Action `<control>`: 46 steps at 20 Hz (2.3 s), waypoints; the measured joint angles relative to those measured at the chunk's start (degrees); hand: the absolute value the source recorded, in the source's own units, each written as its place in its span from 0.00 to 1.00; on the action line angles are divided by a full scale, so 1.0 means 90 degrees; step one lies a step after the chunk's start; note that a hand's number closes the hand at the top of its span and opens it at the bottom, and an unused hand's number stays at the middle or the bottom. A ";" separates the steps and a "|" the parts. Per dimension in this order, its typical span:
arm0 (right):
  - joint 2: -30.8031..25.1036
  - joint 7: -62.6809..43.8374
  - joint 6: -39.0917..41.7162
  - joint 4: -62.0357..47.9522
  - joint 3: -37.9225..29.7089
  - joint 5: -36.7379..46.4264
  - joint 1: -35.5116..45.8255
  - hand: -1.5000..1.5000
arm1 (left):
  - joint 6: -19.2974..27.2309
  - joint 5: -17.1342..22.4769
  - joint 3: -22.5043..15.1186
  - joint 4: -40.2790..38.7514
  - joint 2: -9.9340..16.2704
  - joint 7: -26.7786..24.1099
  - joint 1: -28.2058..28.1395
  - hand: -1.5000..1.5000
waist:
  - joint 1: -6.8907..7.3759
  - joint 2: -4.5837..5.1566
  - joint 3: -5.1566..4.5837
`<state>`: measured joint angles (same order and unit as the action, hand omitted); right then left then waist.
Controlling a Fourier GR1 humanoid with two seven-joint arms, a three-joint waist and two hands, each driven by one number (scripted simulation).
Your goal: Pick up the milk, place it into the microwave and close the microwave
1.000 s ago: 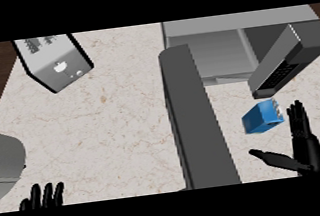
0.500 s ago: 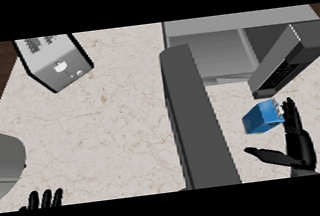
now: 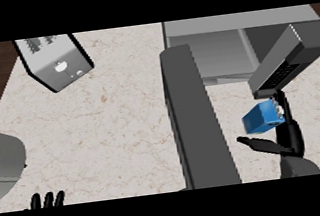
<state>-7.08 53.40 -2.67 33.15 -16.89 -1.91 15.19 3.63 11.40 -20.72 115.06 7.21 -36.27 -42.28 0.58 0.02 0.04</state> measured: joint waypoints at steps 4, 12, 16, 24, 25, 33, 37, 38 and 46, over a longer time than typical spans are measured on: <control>-0.0062 0.0120 -0.0314 -0.0328 -0.0170 -0.0049 0.0278 1.00 | -0.0026 0.0124 0.0102 0.0025 0.0091 0.0044 0.0043 0.00 | 0.0009 0.0005 0.0000; -0.0276 0.0249 -0.1086 -0.0872 -0.0273 0.0176 0.0857 1.00 | -0.0044 0.0183 0.0048 0.0101 0.0160 0.0052 0.0035 0.00 | 0.0035 0.0010 -0.0001; -0.0249 0.0436 -0.1169 -0.0972 -0.0387 0.0076 0.1004 1.00 | 0.0023 0.0121 -0.0065 0.0035 0.0120 0.0006 0.0041 0.00 | 0.0027 0.0012 0.0001; -0.0214 0.0832 -0.0707 -0.1582 -0.0275 0.0212 0.1522 1.00 | -0.0079 0.0227 -0.0018 0.0062 0.0255 0.0003 0.0059 0.00 | 0.0163 0.0068 0.0019; -0.0191 0.0875 -0.0638 -0.1640 -0.0254 0.0231 0.1542 1.00 | -0.0073 0.0233 -0.0024 0.0085 0.0261 0.0039 0.0069 0.00 | 0.0163 0.0068 0.0017; -0.0160 0.0992 -0.0311 -0.1650 -0.0159 0.0281 0.1590 1.00 | -0.0124 0.0313 -0.0029 -0.0013 0.0285 -0.0153 -0.0054 0.00 | 0.0080 0.0030 0.0007; -0.0074 0.0859 -0.0255 -0.1147 0.0017 0.0297 0.1373 1.00 | -0.0067 0.0269 -0.0128 0.0032 0.0288 -0.0227 -0.0184 0.00 | 0.0002 -0.0003 -0.0001; -0.0039 0.0811 -0.0245 -0.0917 0.0087 0.0303 0.1240 1.00 | -0.0072 0.0247 -0.0168 0.0001 0.0298 -0.0252 -0.0220 0.00 | -0.0028 -0.0015 -0.0004; -0.0106 -0.0175 -0.0013 0.1462 0.0703 0.0310 -0.0107 1.00 | -0.0010 0.0221 -0.0327 0.0044 0.0326 -0.0198 -0.0208 0.00 | -0.0149 -0.0053 -0.0016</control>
<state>-8.03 51.82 -2.78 46.30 -10.56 0.88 14.22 3.54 13.39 -23.67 115.46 10.14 -38.05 -44.15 -0.76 -0.46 -0.10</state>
